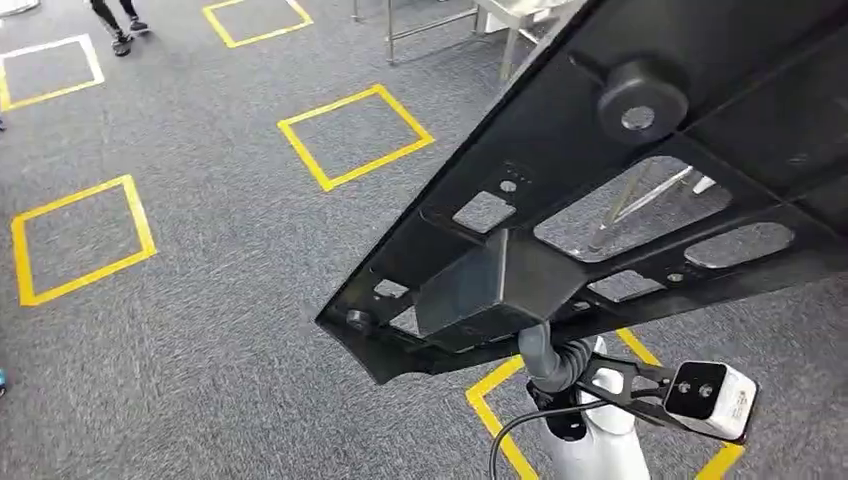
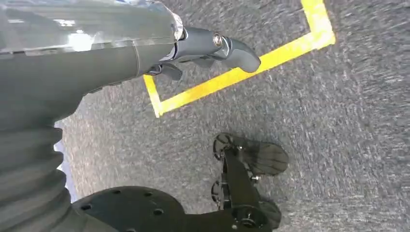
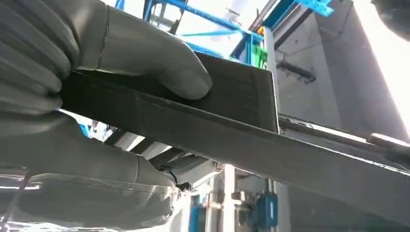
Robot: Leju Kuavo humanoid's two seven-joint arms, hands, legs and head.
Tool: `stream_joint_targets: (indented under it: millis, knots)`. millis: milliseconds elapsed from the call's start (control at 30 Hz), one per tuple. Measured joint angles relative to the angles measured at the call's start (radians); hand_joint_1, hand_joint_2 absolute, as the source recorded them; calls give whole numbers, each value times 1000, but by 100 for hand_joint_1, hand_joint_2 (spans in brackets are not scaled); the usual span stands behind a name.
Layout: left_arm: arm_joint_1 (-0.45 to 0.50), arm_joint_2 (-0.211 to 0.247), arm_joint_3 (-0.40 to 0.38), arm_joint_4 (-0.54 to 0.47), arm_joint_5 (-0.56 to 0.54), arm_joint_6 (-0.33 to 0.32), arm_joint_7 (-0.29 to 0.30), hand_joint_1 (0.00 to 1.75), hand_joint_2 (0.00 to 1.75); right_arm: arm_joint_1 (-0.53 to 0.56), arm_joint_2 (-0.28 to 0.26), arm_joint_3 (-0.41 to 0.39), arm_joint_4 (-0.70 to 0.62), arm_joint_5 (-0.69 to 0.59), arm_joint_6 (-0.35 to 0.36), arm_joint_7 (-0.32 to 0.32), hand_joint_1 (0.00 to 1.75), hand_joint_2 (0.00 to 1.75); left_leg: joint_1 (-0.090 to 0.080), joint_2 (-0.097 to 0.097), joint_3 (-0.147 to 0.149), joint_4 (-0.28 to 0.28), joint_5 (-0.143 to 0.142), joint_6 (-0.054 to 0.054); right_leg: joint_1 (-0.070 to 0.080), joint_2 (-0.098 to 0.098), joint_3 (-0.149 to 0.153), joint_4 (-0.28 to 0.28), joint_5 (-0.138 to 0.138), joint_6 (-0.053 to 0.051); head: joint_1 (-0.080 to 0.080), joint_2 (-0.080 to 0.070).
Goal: Take the parts from the cabinet and place them on the table.
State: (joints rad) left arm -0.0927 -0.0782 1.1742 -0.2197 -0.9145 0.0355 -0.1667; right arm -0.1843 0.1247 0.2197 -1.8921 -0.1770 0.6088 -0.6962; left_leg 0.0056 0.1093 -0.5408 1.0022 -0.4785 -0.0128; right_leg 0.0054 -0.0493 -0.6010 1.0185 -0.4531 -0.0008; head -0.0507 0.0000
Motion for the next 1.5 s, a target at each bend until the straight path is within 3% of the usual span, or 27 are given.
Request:
stream_joint_targets:
  millis: [67, 100, 167, 233, 267, 300, 367, 400, 433, 567, 633, 700, 767, 800, 867, 900, 933, 1067, 1100, 1167, 1233, 1267, 1333, 1367, 1400, 1433, 1500]
  knots:
    - [-4, 5, 4, 0, 7, 7, -2, 0, 175, -1, 0, -1, -1, 1, 3, 0, 175, 175, 1, 16, 4, 0, -7, -12, -7, 25, 6, -12, 8, -13, 0, 0]
    - [-6, 13, 6, 0, 14, 13, -2, 0, 175, -1, 0, -2, -1, 2, 4, 0, 175, 175, 8, -29, 1, 22, -24, -16, -9, 33, 9, -15, 9, -18, 0, 0]
    - [-3, 19, 17, 0, 28, 22, -2, 0, 175, -5, 3, -2, 2, 2, 4, 0, 175, 175, 9, -90, -68, 169, -105, -19, -11, 53, 9, -15, 10, -28, 0, 0]
    - [4, 32, 31, 0, 43, 27, 3, 0, 175, -4, 3, -2, 6, 1, 4, 0, 175, 175, 9, -101, -142, 312, -152, -23, -9, 81, 8, -14, 10, -29, 0, 0]
    - [6, 37, 36, 0, 48, 29, 4, 0, 175, -3, 3, -2, 8, 1, 4, 0, 175, 175, 9, -101, -153, 322, -140, -23, -8, 95, 10, -14, 10, -29, 0, 0]
    - [5, 42, 43, 0, 54, 30, 5, 0, 175, -3, 3, -2, 10, 1, 4, 1, 175, 175, 9, -102, -141, 284, -104, -21, -9, 110, 11, -13, 9, -28, 0, 0]
    - [3, 48, 53, 0, 57, 31, 5, 0, 175, -4, 3, -2, 11, 2, 2, 0, 175, 175, 12, -123, -65, 107, -1, -18, -11, 136, 17, -9, 6, -23, 0, 0]
    - [4, 50, 56, 0, 58, 31, 5, 0, 175, -4, 3, -2, 11, 3, 2, 0, 175, 175, 18, -170, -33, 27, 24, -16, -12, 146, 17, -6, 3, -18, 0, 0]
    - [3, 51, 58, 0, 59, 31, 5, 0, 175, -6, 3, -2, 11, 4, 2, 0, 175, 175, 18, -192, -24, 7, 10, -14, -7, 157, 10, 1, 1, -12, 0, 0]
    - [-3, 51, 69, 0, 59, 32, 7, 0, 175, -5, 3, -1, 11, 7, 1, 2, 175, 175, 20, -152, -20, 1, 18, 10, -10, 193, 0, -6, 9, 15, 0, 0]
    - [-4, 51, 71, 0, 59, 32, 6, 0, 175, -9, 3, -1, 11, 7, 1, 1, 175, 175, 17, -126, -17, -5, 20, 25, -6, 91, -28, 57, -36, 17, 0, 0]
    - [2, 52, 72, 0, 59, 33, 6, 0, 175, -8, 3, -1, 11, 7, 0, 1, 175, 175, 12, -99, -18, -5, 18, 29, -11, 61, -110, 225, -116, 23, 0, 0]
    - [3, 53, 74, 0, 60, 36, 6, 0, 175, -5, 3, -1, 13, 7, -1, 1, 175, 175, 11, -72, -18, -4, 16, 29, -14, 56, -161, 321, -135, 26, 0, 0]
    - [1, 53, 74, 0, 60, 37, 6, 0, 175, -4, 3, -1, 13, 7, -2, 1, 175, 175, 11, -59, -16, -4, 13, 28, -14, 53, -148, 294, -109, 26, 0, 0]
    - [-1, 53, 74, 0, 59, 37, 6, 0, 175, -4, 3, -1, 13, 6, -2, 1, 175, 175, 11, -39, -7, -4, 7, 23, -13, 36, -63, 136, -27, 21, 0, 0]
    - [-1, 53, 74, 0, 59, 37, 6, 0, 175, -5, 3, -1, 13, 5, -2, 1, 175, 175, 10, -29, 0, -4, 4, 19, -8, -2, -9, 39, 9, 12, 0, 0]
    - [-1, 53, 75, 0, 60, 36, 6, 0, 175, -6, 3, -1, 13, 5, -2, 1, 175, 175, 3, -21, 4, -3, -2, 13, 5, -54, 12, -7, -3, 4, 0, 0]
    - [-5, 52, 76, 0, 60, 35, 4, 0, 175, -3, 3, 0, 13, 3, -3, 0, 175, 175, 1, 25, 17, -6, -11, -8, 6, 5, 6, -11, 3, -13, 0, 0]
    - [-7, 53, 76, 0, 59, 35, 4, 0, 175, -2, 3, 0, 11, 3, -3, 1, 175, 175, 8, 4, 17, 1, -22, -16, -4, 15, 16, -19, 8, -19, 0, 0]
    - [-7, 52, 77, 0, 59, 30, 5, 0, 175, -7, 7, 0, 11, 2, -5, 0, 175, 175, 8, -79, -27, 108, -87, -21, -7, 36, 17, -21, 9, -29, 0, 0]
    - [-1, 54, 79, 0, 66, 20, 6, 0, 175, -6, 7, 1, 11, 1, -8, 0, 175, 175, 8, -100, -116, 281, -153, -26, -6, 67, 17, -20, 9, -30, 0, 0]
    - [2, 54, 79, 0, 69, 13, 5, 0, 175, -4, 7, 1, 12, 2, -12, 0, 175, 175, 8, -101, -141, 321, -155, -26, -5, 81, 18, -20, 9, -30, 0, 0]
    - [0, 54, 80, 0, 77, -2, -1, 0, 175, -3, 7, 1, 11, 2, -16, 1, 175, 175, 8, -102, -125, 257, -88, -24, -6, 110, 23, -19, 8, -29, 0, 0]
    - [-2, 54, 81, 0, 78, -11, -6, 0, 175, -3, 7, 2, 10, 6, -17, 1, 175, 175, 9, -107, -89, 168, -33, -21, -7, 124, 26, -17, 6, -26, 0, 0]
    - [-2, 54, 84, 0, 80, -17, -12, 0, 175, -4, 7, 2, 7, 8, -17, 1, 175, 175, 13, -138, -45, 65, 21, -19, -8, 137, 29, -15, 4, -22, 0, 0]
    - [-2, 54, 86, 0, 82, -20, -16, 0, 175, -6, 7, 3, 6, 8, -17, 1, 175, 175, 16, -191, -27, 21, 18, -13, -7, 146, 26, -12, 1, -18, 0, 0]
    - [-4, 53, 90, 0, 86, -22, -20, 0, 175, -11, 7, 4, 5, 7, -16, 1, 175, 175, 14, -183, -21, 5, 14, -8, -8, 168, 12, -7, 6, -6, 0, 0]
